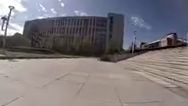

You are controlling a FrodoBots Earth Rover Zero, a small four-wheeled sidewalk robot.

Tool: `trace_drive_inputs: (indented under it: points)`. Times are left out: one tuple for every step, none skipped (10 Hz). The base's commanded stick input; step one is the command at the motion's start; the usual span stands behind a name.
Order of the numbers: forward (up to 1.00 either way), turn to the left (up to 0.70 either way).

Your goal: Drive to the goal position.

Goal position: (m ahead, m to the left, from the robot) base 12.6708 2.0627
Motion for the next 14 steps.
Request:
trace_drive_inputs:
  points:
    - [0.7, 0.0]
    - [0.7, 0.0]
    - [0.7, 0.0]
    - [0.7, 0.0]
    - [0.7, 0.0]
    - [0.7, 0.0]
    - [0.7, 0.0]
    - [0.7, 0.0]
    - [0.7, 0.0]
    - [0.7, 0.0]
    - [0.7, 0.0]
    - [0.7, 0.0]
    - [0.7, 0.0]
    - [0.7, 0.0]
